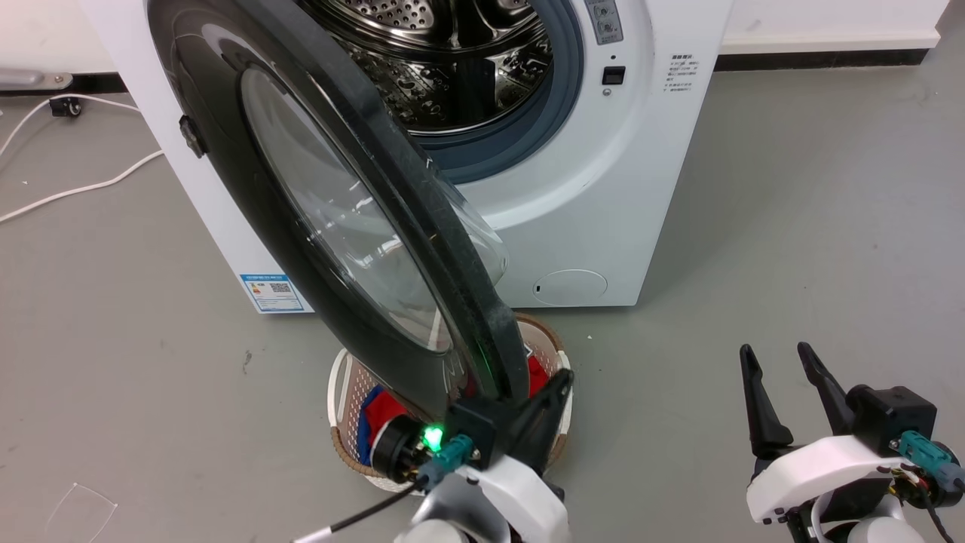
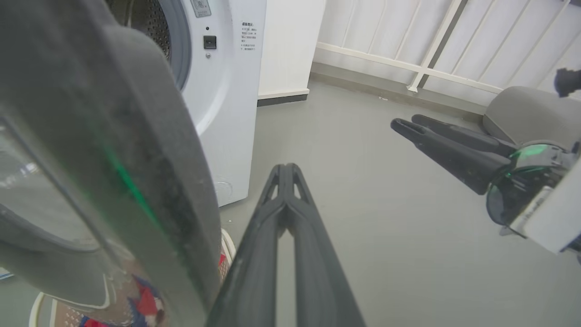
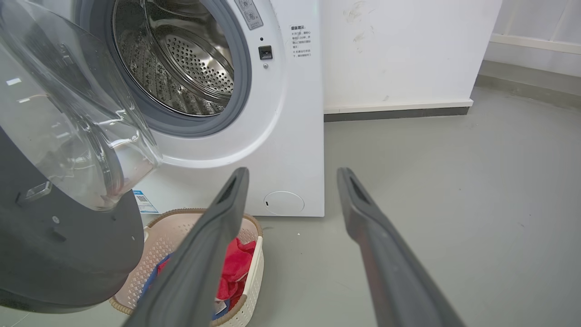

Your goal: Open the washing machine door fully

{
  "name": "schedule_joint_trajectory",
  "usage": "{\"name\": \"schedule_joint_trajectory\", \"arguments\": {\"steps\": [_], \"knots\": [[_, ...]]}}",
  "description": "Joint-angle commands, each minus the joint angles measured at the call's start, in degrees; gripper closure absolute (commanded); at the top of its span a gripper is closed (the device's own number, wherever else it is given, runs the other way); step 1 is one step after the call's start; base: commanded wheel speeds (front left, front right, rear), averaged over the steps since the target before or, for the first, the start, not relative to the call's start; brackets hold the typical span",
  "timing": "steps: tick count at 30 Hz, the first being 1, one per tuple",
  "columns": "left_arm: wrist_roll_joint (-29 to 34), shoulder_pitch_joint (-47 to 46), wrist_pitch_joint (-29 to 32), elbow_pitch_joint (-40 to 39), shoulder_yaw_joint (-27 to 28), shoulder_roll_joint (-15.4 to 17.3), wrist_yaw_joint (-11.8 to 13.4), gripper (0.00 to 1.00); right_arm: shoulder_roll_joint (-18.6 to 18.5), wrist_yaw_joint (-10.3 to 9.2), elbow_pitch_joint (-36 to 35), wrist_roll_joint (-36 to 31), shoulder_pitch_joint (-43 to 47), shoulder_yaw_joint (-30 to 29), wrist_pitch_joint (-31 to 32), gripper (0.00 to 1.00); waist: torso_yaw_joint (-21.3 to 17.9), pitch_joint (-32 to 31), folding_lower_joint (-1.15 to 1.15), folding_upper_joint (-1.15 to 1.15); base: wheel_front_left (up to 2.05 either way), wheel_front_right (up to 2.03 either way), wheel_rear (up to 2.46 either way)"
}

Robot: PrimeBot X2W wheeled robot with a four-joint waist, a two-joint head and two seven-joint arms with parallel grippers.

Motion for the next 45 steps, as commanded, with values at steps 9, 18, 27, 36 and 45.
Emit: {"name": "schedule_joint_trajectory", "arguments": {"steps": [9, 18, 27, 36, 45], "knots": [[-2.47, -3.61, -3.45, 3.96, 1.89, -0.07, 2.96, 1.00, 0.11, -0.02, 0.36, 0.82, -0.36, -0.04, 0.02, 0.00, 0.43, -0.18, 0.00, 0.00, 0.00, 0.00, 0.00], [-3.48, -0.71, -3.63, 3.46, 2.29, 1.75, 4.49, 1.00, 0.11, -0.02, 0.51, 1.24, 0.86, -0.59, -0.03, 0.00, 1.01, -1.39, 0.00, 0.00, 0.00, 0.00, 0.00], [-3.81, 6.05, -1.35, -6.69, 2.55, 5.57, 7.19, 1.00, 0.12, -0.02, 0.33, 1.36, 2.04, -1.80, -0.27, 0.00, 3.84, -2.38, 0.00, 0.00, 0.00, 0.00, 0.00], [-2.94, 11.44, 1.44, -14.68, 2.91, 8.49, 11.04, 1.00, 0.10, -0.02, -0.58, 1.27, 2.83, -2.66, 0.03, 0.00, 8.12, -2.96, 0.00, 0.00, 0.00, 0.00, 0.00], [-0.70, 13.58, 1.60, -19.89, 3.82, 10.72, 14.33, 1.00, 0.09, -0.02, -2.53, 1.00, 3.43, -4.44, 0.34, 0.00, 15.32, -2.01, 0.00, 0.00, 0.00, 0.00, 0.00]]}}
